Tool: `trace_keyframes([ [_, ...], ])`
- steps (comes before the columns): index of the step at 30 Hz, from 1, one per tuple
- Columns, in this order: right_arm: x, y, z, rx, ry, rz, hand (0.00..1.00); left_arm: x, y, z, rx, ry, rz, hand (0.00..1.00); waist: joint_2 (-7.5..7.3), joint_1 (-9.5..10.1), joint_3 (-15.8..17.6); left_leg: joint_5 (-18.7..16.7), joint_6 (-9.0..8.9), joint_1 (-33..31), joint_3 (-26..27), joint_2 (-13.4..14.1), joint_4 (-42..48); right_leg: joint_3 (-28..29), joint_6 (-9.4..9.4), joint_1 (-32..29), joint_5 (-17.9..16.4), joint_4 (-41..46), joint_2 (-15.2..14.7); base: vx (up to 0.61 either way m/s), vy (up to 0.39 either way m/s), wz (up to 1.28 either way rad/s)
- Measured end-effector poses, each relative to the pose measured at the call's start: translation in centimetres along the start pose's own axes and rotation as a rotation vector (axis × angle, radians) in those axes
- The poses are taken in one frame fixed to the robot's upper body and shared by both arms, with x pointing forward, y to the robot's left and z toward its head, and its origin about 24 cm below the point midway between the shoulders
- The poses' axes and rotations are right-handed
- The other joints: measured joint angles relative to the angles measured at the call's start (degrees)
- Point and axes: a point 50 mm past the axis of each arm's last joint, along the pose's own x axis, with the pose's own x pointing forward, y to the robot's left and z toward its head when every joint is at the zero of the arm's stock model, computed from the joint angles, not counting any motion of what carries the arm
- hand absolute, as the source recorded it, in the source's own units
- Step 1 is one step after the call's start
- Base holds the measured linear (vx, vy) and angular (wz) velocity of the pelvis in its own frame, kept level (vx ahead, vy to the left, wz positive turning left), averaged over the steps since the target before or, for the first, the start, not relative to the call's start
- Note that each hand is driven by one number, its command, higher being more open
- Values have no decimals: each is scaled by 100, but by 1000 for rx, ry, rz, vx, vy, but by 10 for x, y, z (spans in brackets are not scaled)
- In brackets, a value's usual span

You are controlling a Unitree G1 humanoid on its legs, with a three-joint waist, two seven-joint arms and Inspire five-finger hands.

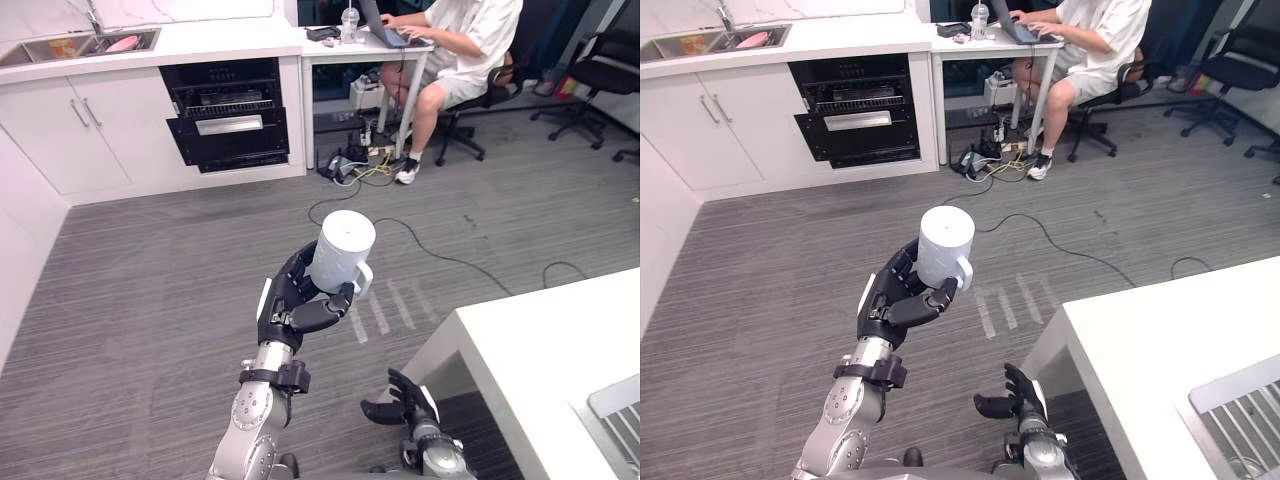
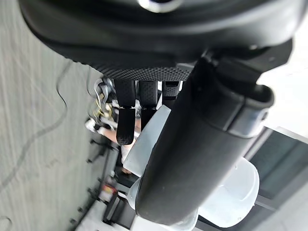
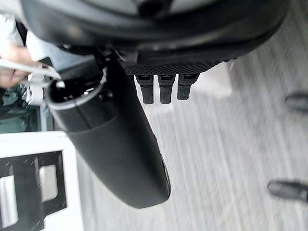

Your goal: Walk over to the sink, pick up the cup, carry it to the dishwasher, place the cup inside the dishwasher, then close the dishwasher door

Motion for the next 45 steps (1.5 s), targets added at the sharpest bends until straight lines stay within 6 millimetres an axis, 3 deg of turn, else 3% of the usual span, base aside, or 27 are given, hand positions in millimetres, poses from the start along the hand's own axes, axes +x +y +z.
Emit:
trace_keyframes([
  [7,8,7,15,-21,-36,23,90,5,-3,5,4,-20,-20,30,-24,-3,14,21,74,82,64,-182,-43,542,82,-34,18,120,-99,0,76,-3],
  [11,9,13,18,-73,-49,50,90,5,-5,8,-1,-32,-28,30,-133,10,85,-97,99,164,47,-326,114,738,167,-202,-398,866,-246,-52,2,7],
  [13,9,14,20,-83,-58,52,90,5,-8,7,-5,-31,-37,30,-224,-45,140,-157,155,95,-140,-390,221,1217,115,-244,-692,1108,-160,-65,-51,50],
  [15,8,17,25,-106,-86,61,90,6,-11,8,-12,-37,-45,30,-244,-79,146,-117,100,-128,-430,-392,328,1590,81,-329,-856,1211,72,-36,-92,63],
  [19,7,17,37,-121,-140,71,90,6,-15,11,-15,-47,-67,30,-248,-32,148,91,-21,-282,-822,-335,232,1355,19,-339,-806,1091,185,25,-107,48],
  [25,8,14,48,-131,-183,60,90,7,-13,12,-13,-53,-59,30,-227,32,92,164,-63,-300,-1089,-147,73,1152,-110,-3,-521,429,379,96,-64,16],
  [26,6,-2,37,-142,-151,6,90,4,-3,3,-2,-14,-15,30,-105,-138,-57,535,-139,-244,-1282,13,-330,1393,-132,136,-198,3,562,79,-27,8],
  [32,6,-2,36,-137,-150,8,90,4,-1,4,-1,-17,-8,30,-103,-167,-57,513,-153,-248,-1102,44,-276,1568,-132,48,-159,-15,590,-1,-3,-12],
  [36,-4,-18,10,-83,-81,-56,90,7,-4,6,-5,-26,-16,30,-96,-372,-55,492,-164,-336,-1174,61,-251,1406,-153,88,-92,-195,580,-5,-14,7],
  [41,-19,-36,-23,-6,26,-130,90,5,17,-10,20,56,64,30,-42,-443,-75,550,-218,-337,-1327,115,-322,1019,-174,212,-42,-404,552,13,-33,14],
  [45,-19,-39,-20,48,17,-150,90,-1,26,-14,25,85,108,30,4,-410,-103,610,-246,-365,-1577,104,-333,746,-234,259,-140,-229,557,28,-45,38],
])
